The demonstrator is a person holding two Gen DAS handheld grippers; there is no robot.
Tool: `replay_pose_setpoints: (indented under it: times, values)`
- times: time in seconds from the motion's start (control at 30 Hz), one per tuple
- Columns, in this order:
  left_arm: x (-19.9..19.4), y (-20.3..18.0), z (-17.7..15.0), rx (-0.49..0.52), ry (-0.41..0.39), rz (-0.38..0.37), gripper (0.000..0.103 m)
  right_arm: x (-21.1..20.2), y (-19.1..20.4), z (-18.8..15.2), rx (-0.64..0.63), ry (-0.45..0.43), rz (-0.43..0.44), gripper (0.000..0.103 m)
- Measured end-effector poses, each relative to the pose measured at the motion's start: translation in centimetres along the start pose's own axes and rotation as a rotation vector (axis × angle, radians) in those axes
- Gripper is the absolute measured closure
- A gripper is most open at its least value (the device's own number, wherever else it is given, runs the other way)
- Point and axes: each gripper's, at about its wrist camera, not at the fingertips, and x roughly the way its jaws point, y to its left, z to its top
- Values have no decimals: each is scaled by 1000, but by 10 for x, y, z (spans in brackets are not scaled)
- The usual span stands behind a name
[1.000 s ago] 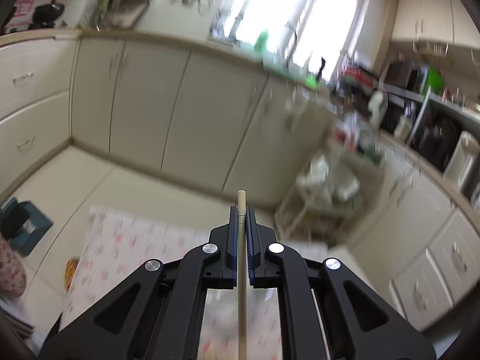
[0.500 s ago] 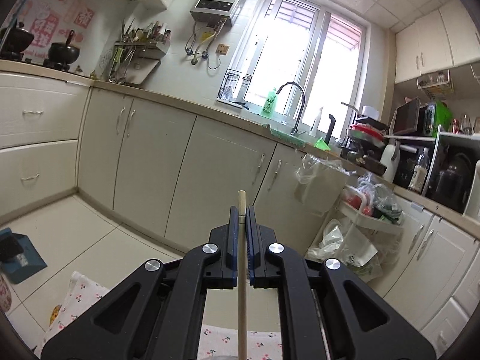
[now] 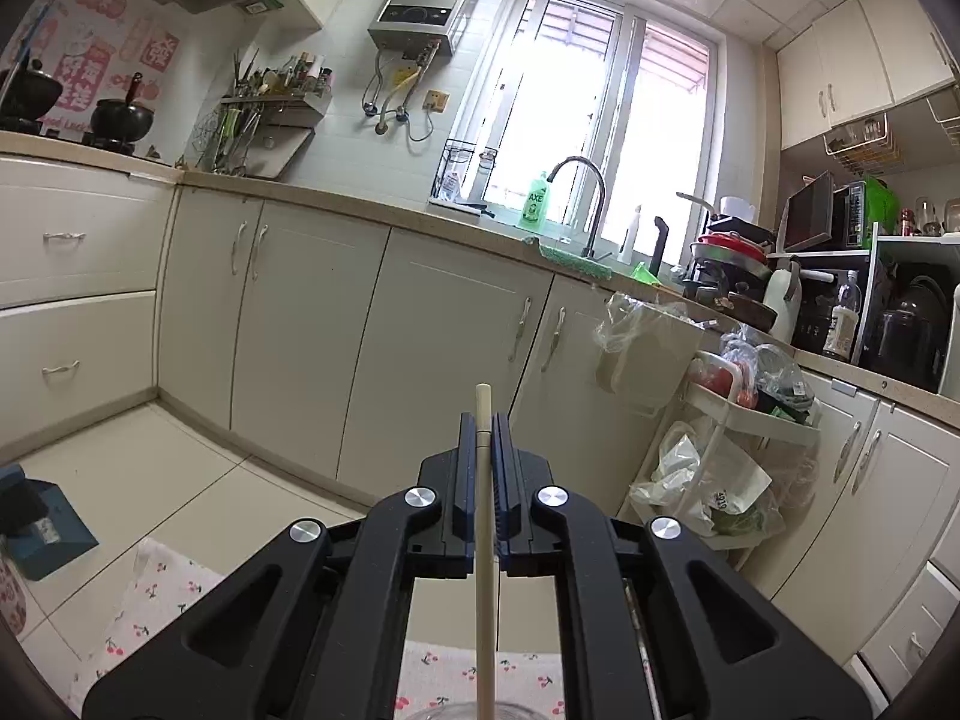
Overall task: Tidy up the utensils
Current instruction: 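Lift the stick with the left tool and carry it over the glass jar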
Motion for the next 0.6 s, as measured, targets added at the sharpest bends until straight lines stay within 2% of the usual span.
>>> replay_pose_setpoints:
  times: [0.3,0.5,0.6]
  values:
    - [-2,10,-4,-29,28,-15,98,0,-2,0,10,0,14,94]
    - [-14,9,30,-73,-54,-55,98,0,-4,0,18,-1,23,94]
    - [-11,8,39,-75,-74,-52,98,0,-4,0,22,-1,29,94]
